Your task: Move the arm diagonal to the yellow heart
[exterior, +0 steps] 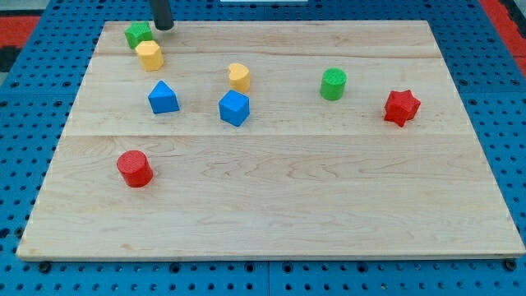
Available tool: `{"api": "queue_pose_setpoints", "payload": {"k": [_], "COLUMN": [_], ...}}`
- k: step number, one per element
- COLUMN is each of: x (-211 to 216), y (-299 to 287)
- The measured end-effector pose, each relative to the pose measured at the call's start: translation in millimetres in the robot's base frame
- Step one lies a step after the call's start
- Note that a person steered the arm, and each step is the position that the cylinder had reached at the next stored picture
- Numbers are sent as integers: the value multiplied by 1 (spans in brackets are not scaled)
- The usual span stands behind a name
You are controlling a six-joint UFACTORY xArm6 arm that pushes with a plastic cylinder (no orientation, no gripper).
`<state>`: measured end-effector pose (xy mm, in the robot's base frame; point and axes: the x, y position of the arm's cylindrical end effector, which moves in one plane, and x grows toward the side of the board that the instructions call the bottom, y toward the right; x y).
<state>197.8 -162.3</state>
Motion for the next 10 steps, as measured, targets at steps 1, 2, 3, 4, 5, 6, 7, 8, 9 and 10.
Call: {"api": "queue_pose_setpoints", "payload": {"k": [1, 2, 3, 4, 5, 6, 7, 8, 9, 10], "x": [-2, 11, 37, 52, 73, 73, 84, 93, 93, 93], "y": [9, 49, 75, 80, 80, 83, 83, 83, 83, 87]}}
